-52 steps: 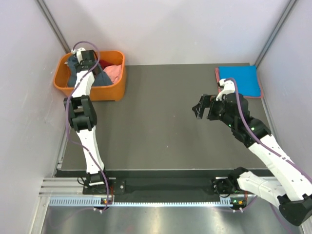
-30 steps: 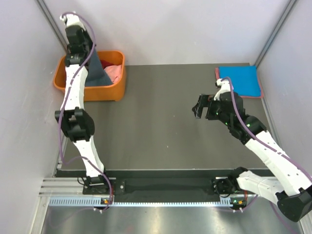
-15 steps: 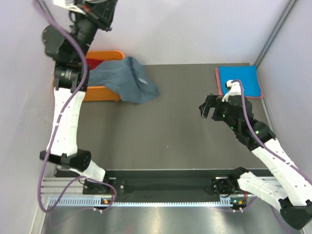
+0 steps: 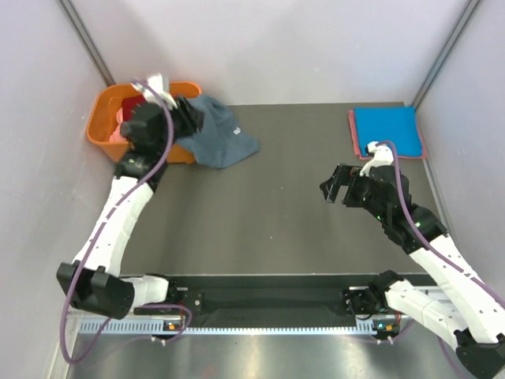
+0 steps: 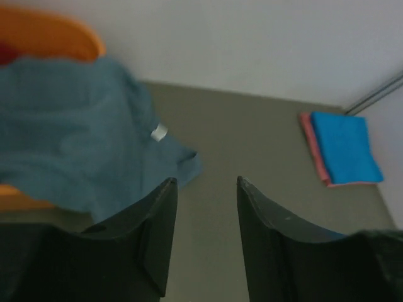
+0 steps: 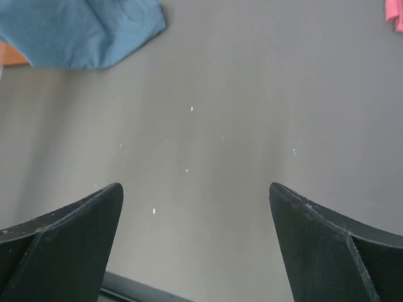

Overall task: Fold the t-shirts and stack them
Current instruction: Grab the tshirt from the pile

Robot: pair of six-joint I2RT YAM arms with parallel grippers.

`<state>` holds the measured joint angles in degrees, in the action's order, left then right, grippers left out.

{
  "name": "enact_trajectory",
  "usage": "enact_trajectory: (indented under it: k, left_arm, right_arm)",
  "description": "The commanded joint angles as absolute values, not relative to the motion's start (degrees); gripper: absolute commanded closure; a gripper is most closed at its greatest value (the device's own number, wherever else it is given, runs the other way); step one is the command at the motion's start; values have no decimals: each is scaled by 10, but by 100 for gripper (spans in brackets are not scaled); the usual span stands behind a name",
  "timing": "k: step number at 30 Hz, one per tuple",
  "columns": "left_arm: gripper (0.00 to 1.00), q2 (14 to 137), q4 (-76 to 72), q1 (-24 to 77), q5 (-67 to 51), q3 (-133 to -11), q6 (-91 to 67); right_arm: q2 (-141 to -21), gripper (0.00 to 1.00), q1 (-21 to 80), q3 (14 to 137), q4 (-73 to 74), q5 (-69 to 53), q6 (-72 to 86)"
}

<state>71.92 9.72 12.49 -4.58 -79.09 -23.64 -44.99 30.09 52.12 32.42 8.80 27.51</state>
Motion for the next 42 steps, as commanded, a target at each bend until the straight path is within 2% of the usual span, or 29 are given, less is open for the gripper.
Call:
enact_trajectory:
  k: [1, 3, 6, 8, 14, 21, 34, 37, 38, 39, 40, 42]
  left_arm:
    - [50, 694, 117, 129, 18, -653, -256]
    - [46, 678, 89, 133, 45, -596, -269]
    - [33, 675, 23, 133, 76, -497, -295]
    - [30, 680, -41, 133, 78, -469, -306]
    - [25, 752, -155, 133, 88, -426, -304]
    - [24, 845, -238, 133, 96, -456, -272]
    - [38, 919, -227, 131, 178, -519, -258]
    - [45, 933, -238, 131, 165, -527, -243]
    - [50, 937, -236, 131, 163, -529, -244]
    - [66, 937, -228, 132, 157, -534, -248]
    - [78, 935, -221, 131, 155, -538, -251]
    - [93, 922, -200, 132, 142, -551, -258]
  right_arm:
    - [-446, 0, 299, 512, 303, 64, 280]
    - [-453, 0, 300, 509, 294, 58, 280]
    - [-466, 0, 300, 507, 286, 45, 280]
    - [-475, 0, 299, 510, 281, 37, 279]
    - [-475, 0, 300, 516, 289, 45, 265]
    - [-468, 0, 299, 501, 281, 68, 266]
    - [-474, 0, 299, 487, 273, 79, 275]
    - [-472, 0, 298, 476, 266, 75, 283]
    - [-474, 0, 298, 478, 267, 72, 283]
    - [-475, 0, 298, 481, 272, 73, 283]
    - [-474, 0, 298, 484, 273, 75, 281]
    - [-473, 0, 298, 486, 277, 79, 281]
